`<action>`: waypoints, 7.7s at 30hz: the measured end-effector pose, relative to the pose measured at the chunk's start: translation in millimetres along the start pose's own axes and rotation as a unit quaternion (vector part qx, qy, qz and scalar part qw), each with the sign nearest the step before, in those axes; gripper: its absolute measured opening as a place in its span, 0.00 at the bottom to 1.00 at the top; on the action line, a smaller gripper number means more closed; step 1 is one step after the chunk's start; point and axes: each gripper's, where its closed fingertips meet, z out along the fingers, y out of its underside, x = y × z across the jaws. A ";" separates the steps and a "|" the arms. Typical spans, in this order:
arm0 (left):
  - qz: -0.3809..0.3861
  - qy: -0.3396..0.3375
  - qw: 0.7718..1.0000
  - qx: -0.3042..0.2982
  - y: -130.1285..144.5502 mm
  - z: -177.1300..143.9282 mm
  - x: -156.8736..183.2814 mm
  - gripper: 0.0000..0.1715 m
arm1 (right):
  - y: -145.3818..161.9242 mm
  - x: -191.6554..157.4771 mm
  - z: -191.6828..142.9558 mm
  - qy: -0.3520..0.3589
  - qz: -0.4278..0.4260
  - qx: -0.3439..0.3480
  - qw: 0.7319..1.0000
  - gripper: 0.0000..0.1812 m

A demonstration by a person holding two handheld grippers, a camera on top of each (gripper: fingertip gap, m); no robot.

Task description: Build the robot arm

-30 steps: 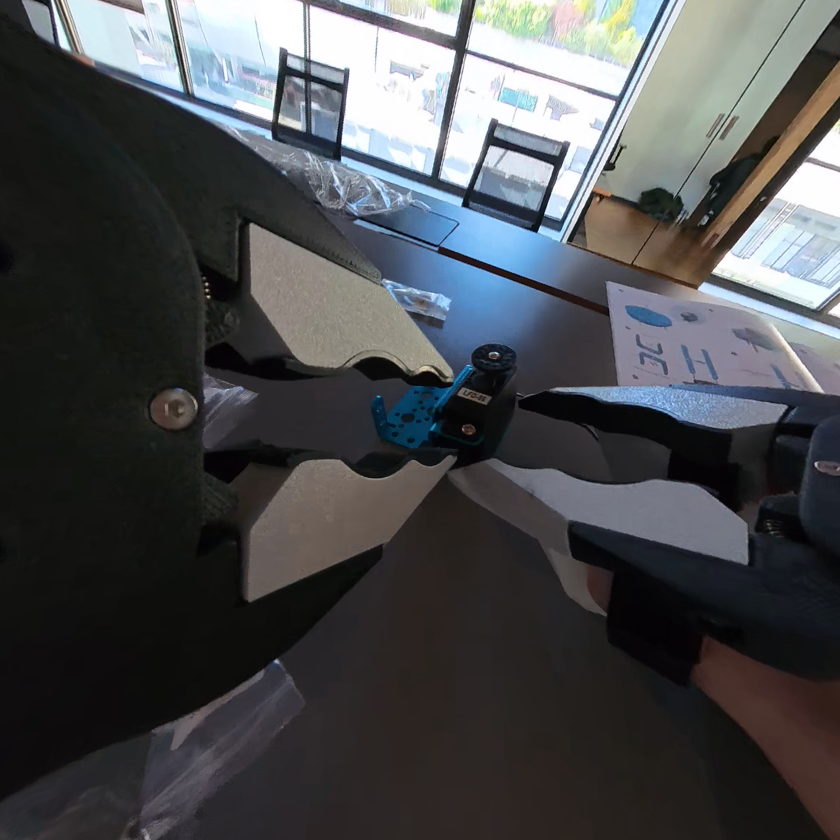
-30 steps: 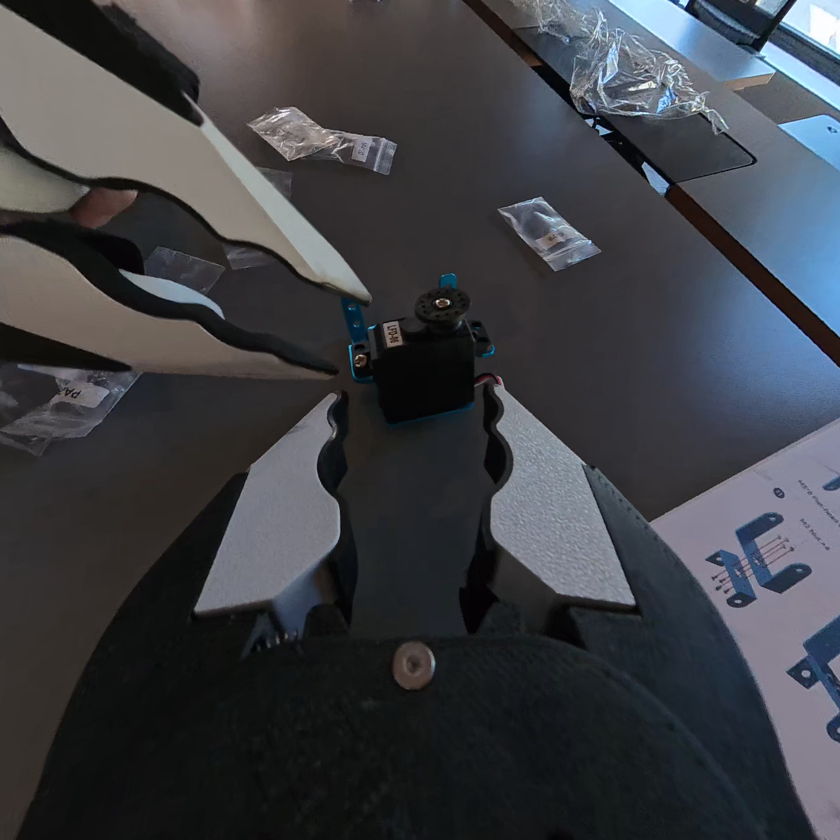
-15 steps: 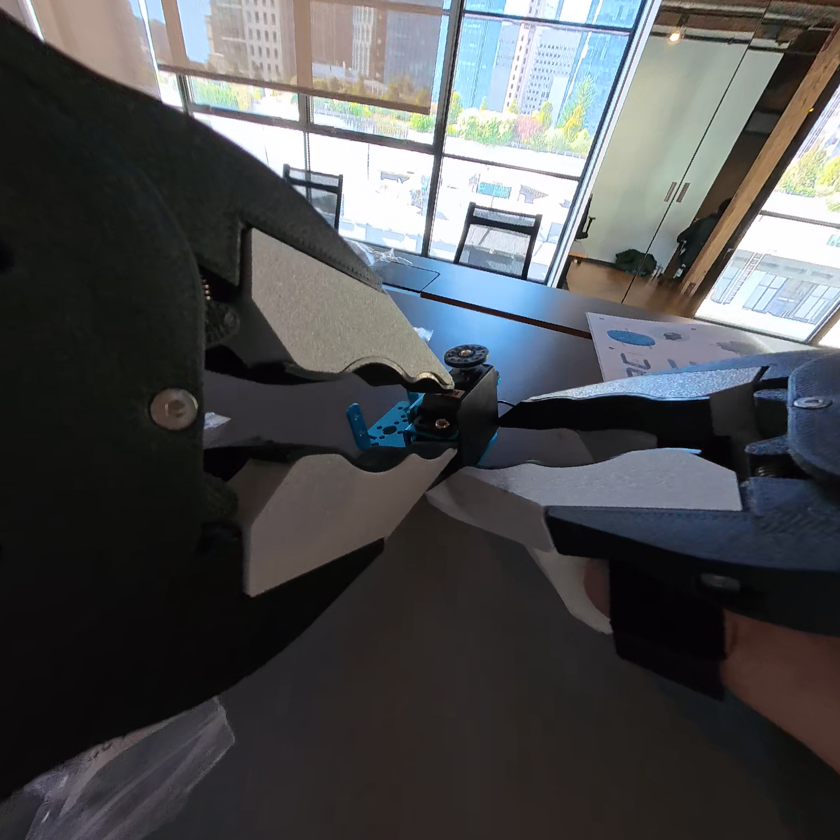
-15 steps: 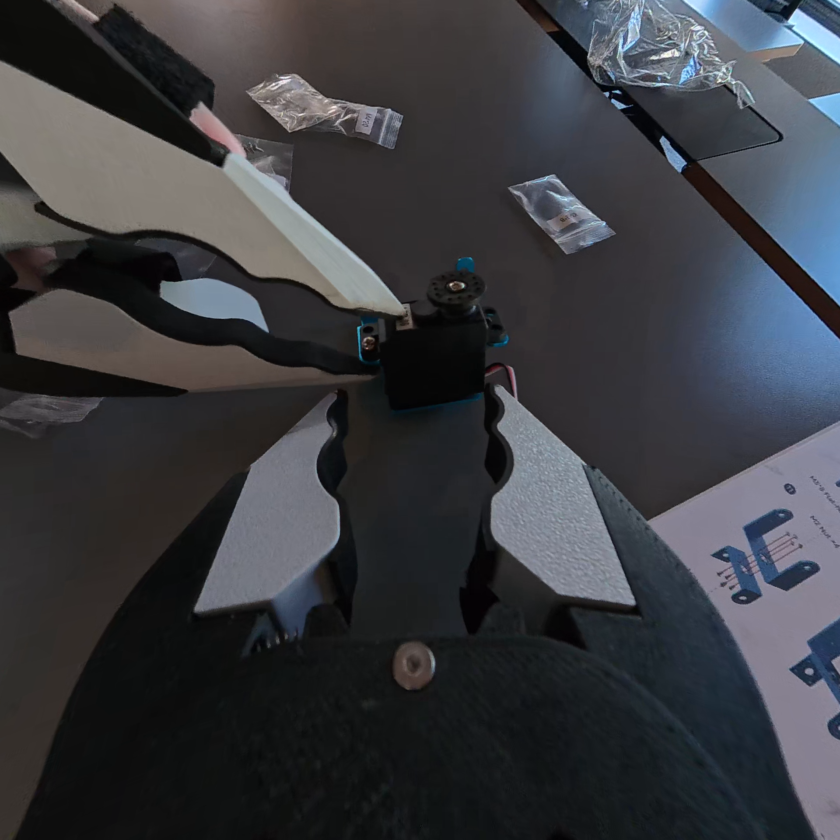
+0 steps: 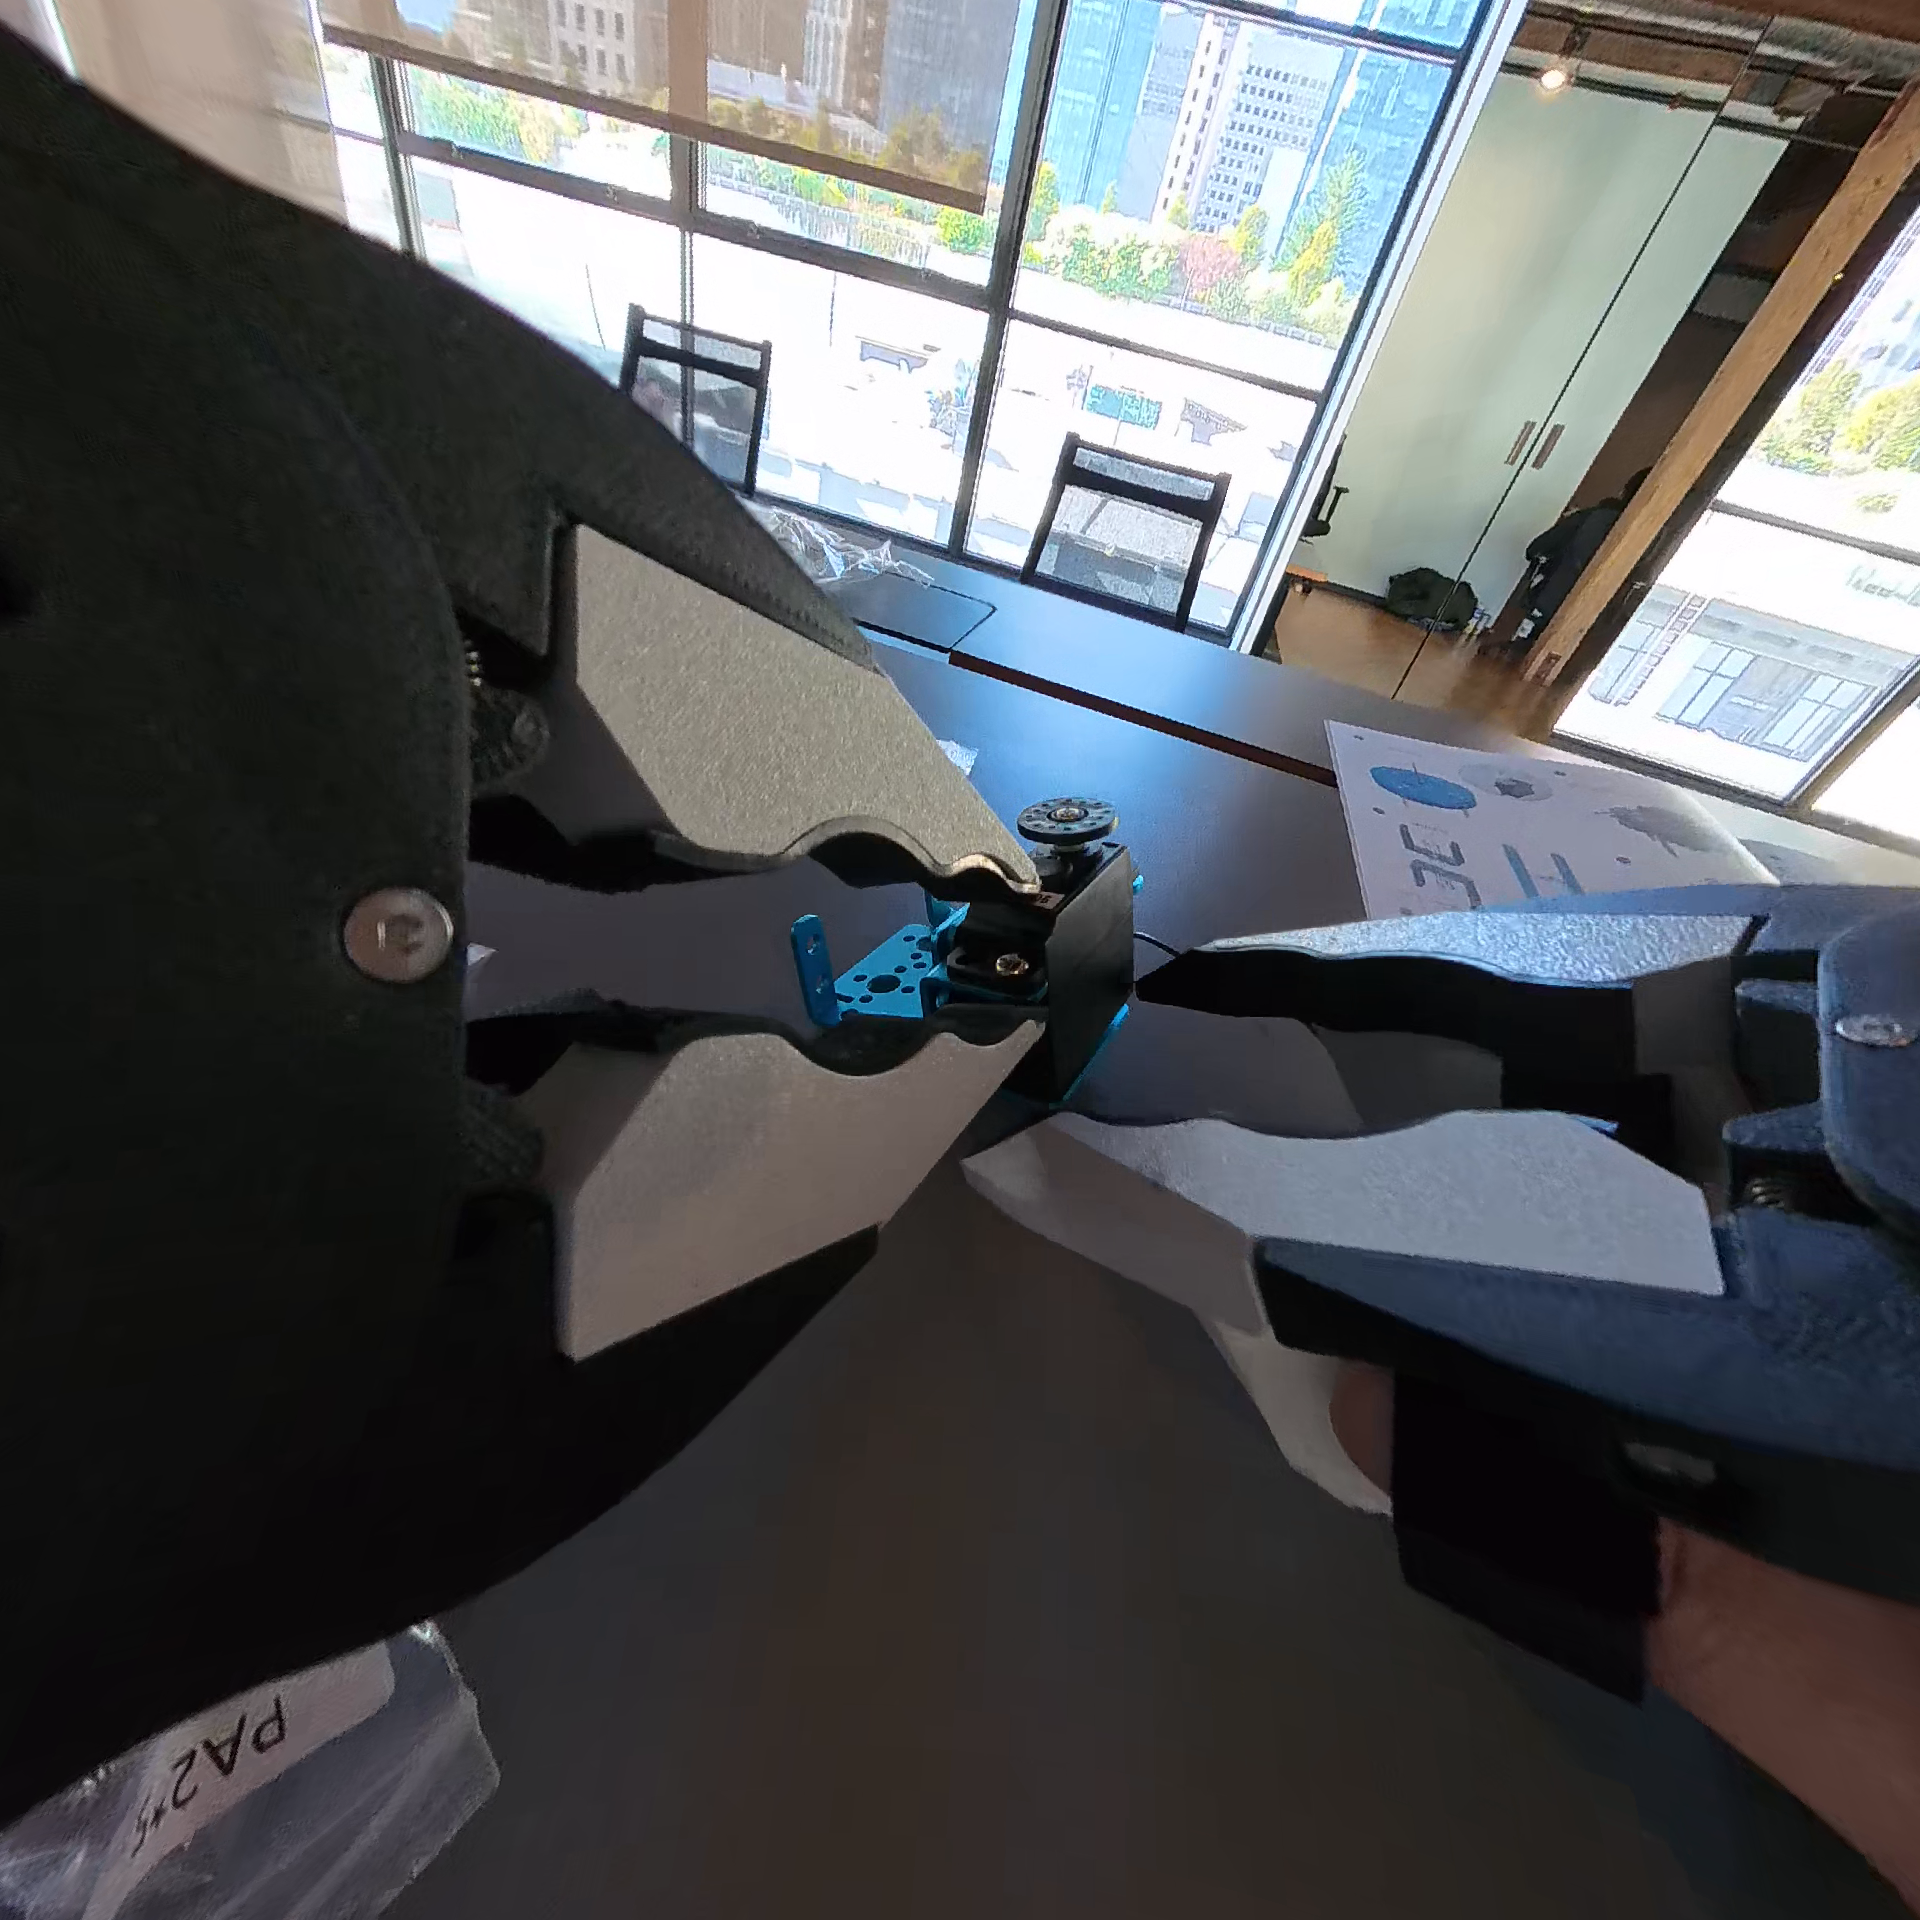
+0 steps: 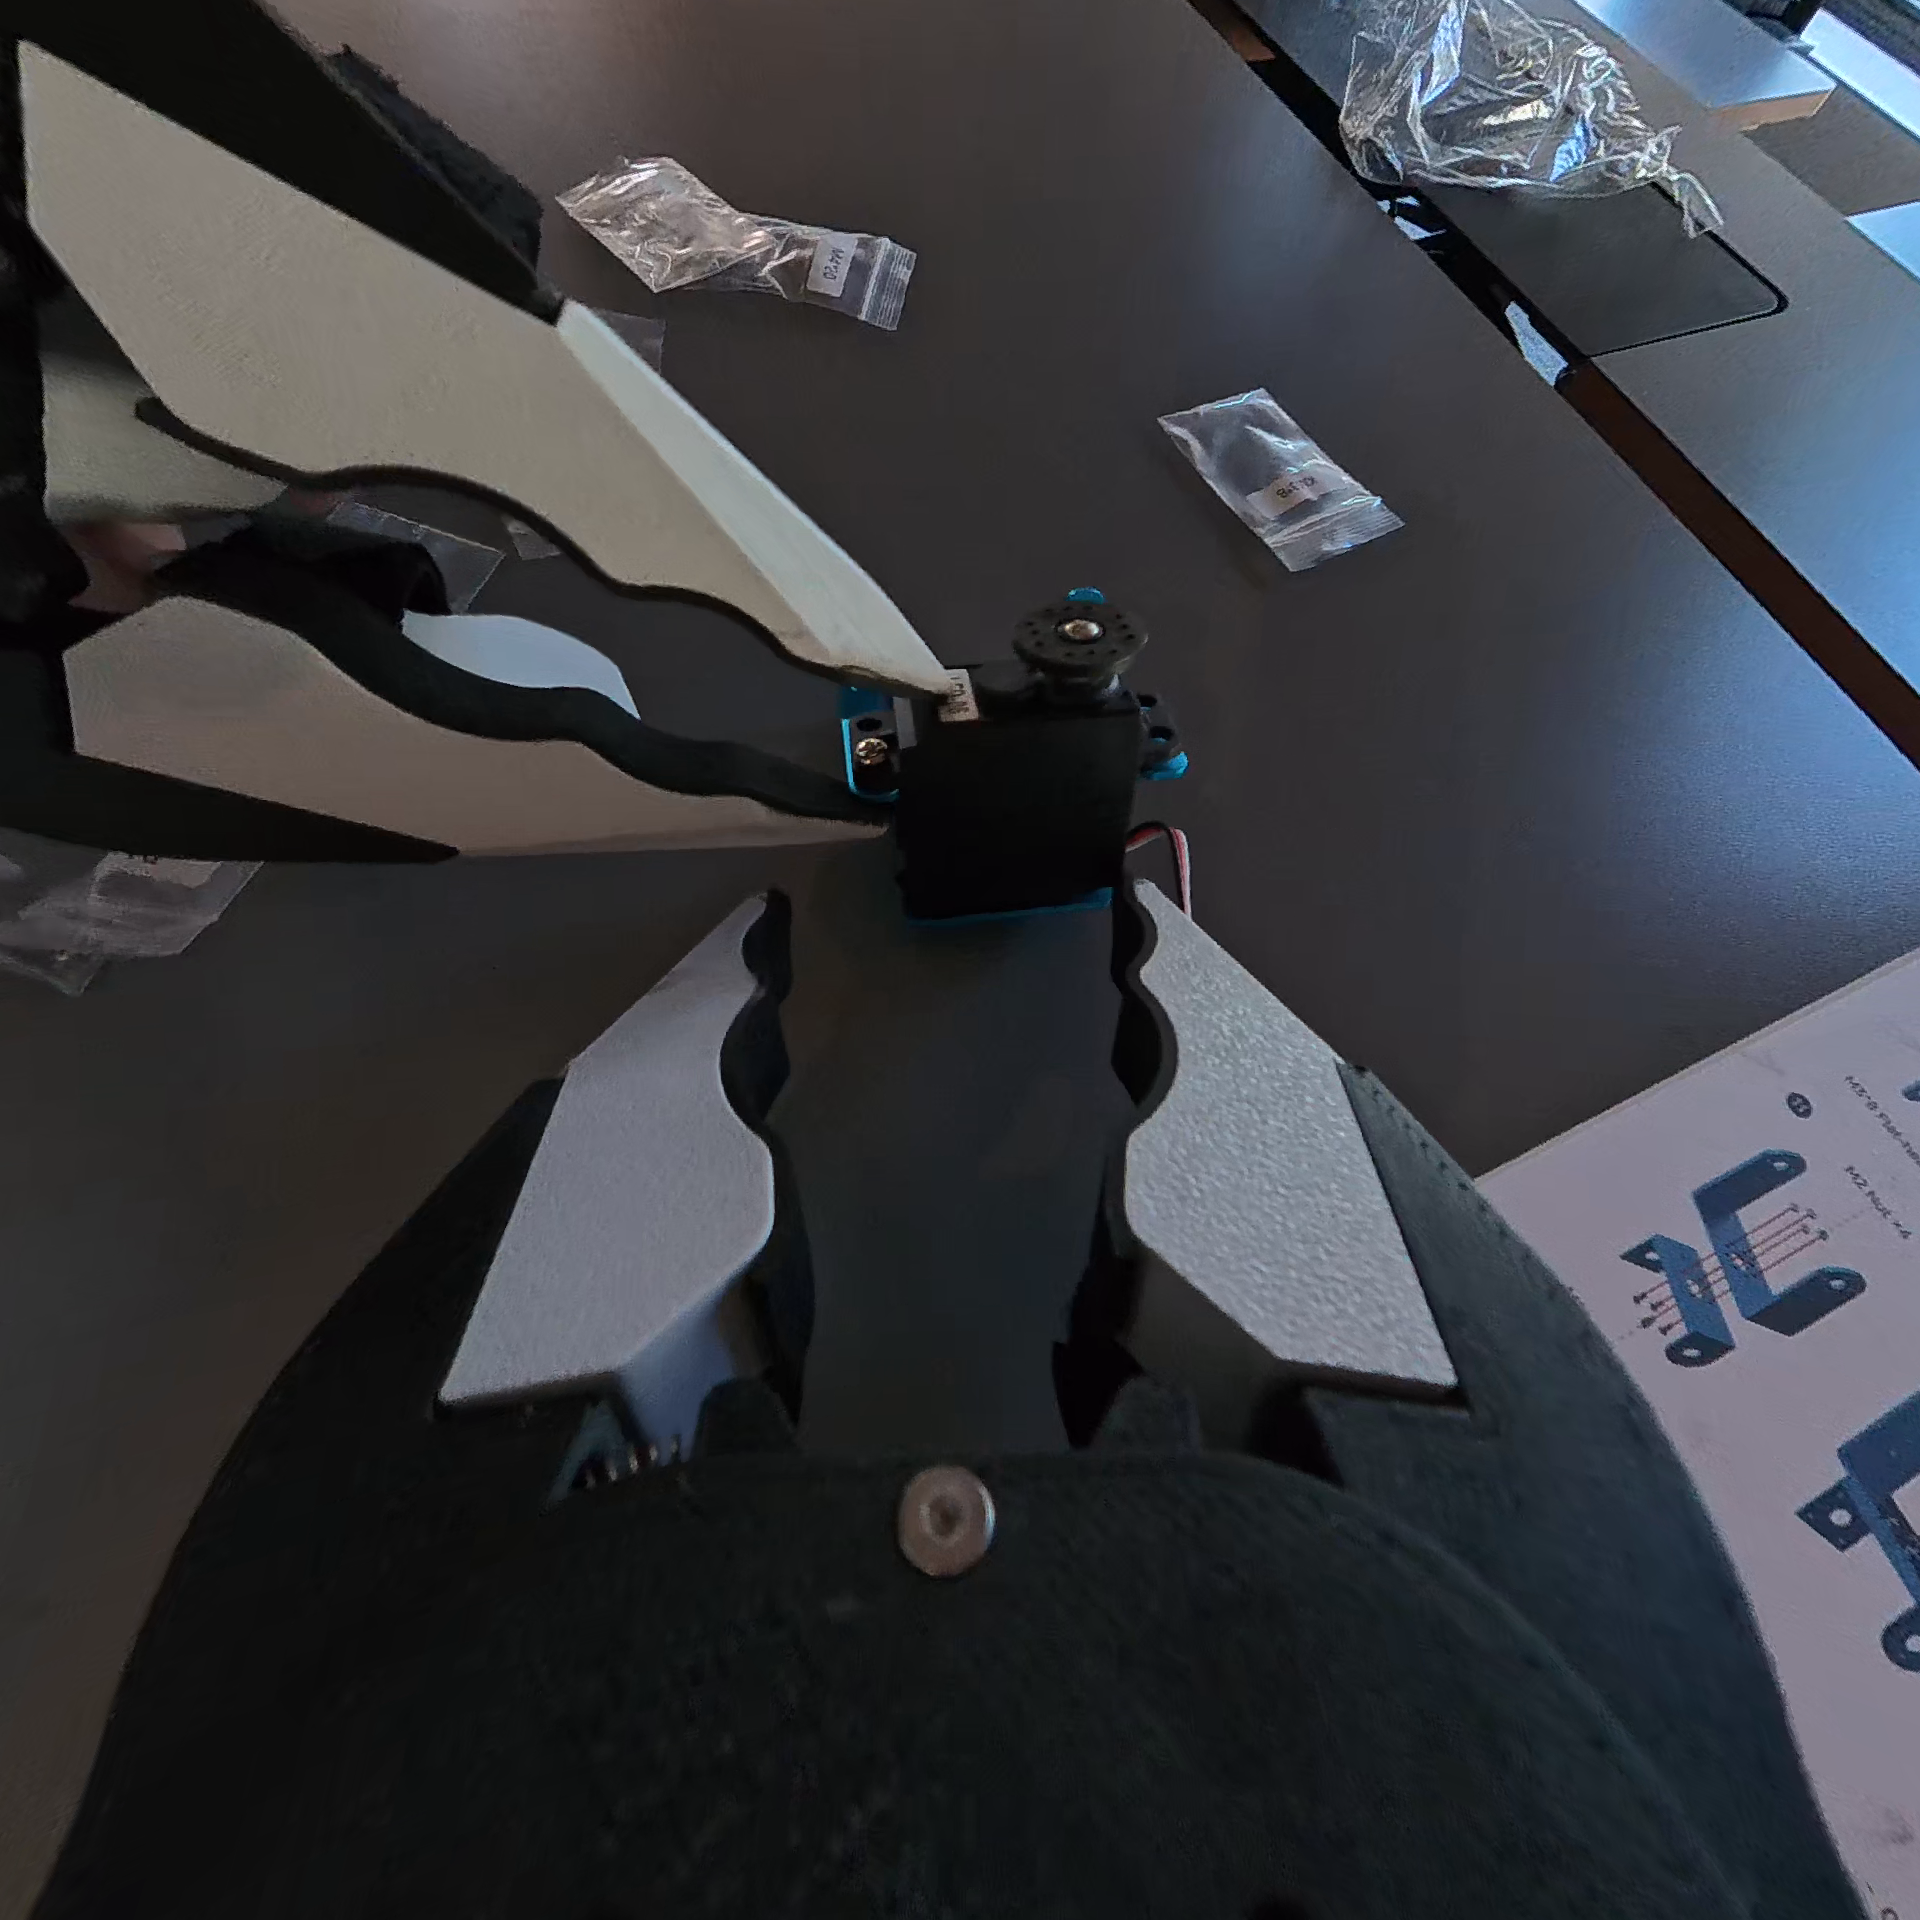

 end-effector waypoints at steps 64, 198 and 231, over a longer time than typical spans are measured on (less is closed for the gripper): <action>-0.138 0.036 0.984 0.102 -24.3 -60.0 31.7 0.03 | 15.5 -37.7 -41.5 0.038 -0.064 -0.235 0.969 0.26; -0.122 0.022 0.986 0.114 -5.9 -64.1 13.1 0.02 | 0.1 -41.0 -45.7 0.022 -0.284 0.011 0.958 0.23; -0.101 0.070 0.979 0.161 -4.2 -70.4 21.6 0.03 | -19.8 -30.3 -25.4 0.070 -0.495 0.021 0.866 0.03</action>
